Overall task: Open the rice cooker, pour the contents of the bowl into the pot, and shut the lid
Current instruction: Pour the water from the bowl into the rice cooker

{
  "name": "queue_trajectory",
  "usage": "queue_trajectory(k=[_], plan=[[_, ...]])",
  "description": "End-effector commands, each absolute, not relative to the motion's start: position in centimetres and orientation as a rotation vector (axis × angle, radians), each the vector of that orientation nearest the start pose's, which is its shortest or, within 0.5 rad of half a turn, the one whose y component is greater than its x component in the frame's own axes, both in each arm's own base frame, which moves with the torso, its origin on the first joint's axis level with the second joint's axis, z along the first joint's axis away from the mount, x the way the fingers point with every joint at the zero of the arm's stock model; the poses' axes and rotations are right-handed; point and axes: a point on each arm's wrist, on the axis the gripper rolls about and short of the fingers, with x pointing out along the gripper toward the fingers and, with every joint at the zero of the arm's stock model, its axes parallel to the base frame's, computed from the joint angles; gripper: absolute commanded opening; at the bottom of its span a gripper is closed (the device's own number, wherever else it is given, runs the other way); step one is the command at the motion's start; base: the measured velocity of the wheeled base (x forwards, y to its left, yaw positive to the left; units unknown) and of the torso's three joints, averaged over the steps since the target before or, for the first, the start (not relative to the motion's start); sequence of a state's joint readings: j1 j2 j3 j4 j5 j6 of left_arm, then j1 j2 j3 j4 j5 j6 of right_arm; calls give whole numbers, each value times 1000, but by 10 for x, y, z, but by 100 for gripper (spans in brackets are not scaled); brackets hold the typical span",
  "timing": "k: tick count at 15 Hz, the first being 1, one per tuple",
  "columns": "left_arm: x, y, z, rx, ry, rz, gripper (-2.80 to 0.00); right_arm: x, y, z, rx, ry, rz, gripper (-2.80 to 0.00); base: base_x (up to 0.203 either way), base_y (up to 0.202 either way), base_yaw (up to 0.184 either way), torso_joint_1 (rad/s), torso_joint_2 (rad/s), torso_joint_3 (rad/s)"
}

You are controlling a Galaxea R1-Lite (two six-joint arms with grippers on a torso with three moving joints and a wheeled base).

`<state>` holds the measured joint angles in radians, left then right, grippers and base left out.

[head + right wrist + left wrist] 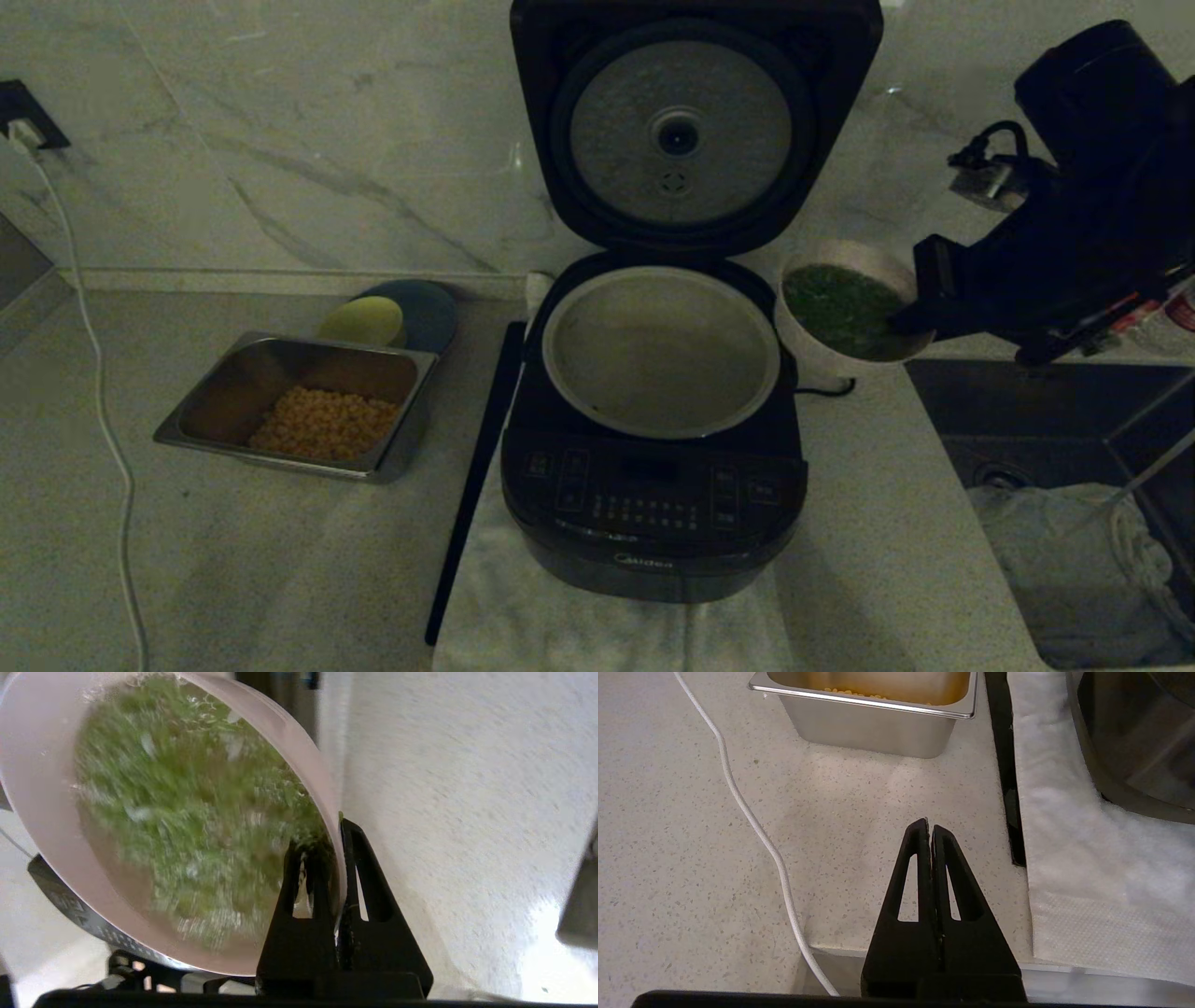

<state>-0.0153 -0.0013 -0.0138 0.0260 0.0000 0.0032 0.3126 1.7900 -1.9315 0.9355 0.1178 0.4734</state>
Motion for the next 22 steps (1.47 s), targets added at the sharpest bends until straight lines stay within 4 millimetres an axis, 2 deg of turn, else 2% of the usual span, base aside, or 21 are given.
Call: queue_trajectory(k=[1,6,15,22], plan=[[-24,0,77,3,11,-15,-280,290,116,313,333,875,247,-280,0,0,0,0,0,0],[-24,0,77,3,11,-15,-280,289,149,306,275,857,298,-280,0,0,0,0,0,0],[-24,0,77,3,11,-15,-280,294,189,286,207,881,333,-280,0,0,0,0,0,0],[-24,0,77,3,11,-16,-280,300,206,273,189,890,354,-280,0,0,0,0,0,0]])
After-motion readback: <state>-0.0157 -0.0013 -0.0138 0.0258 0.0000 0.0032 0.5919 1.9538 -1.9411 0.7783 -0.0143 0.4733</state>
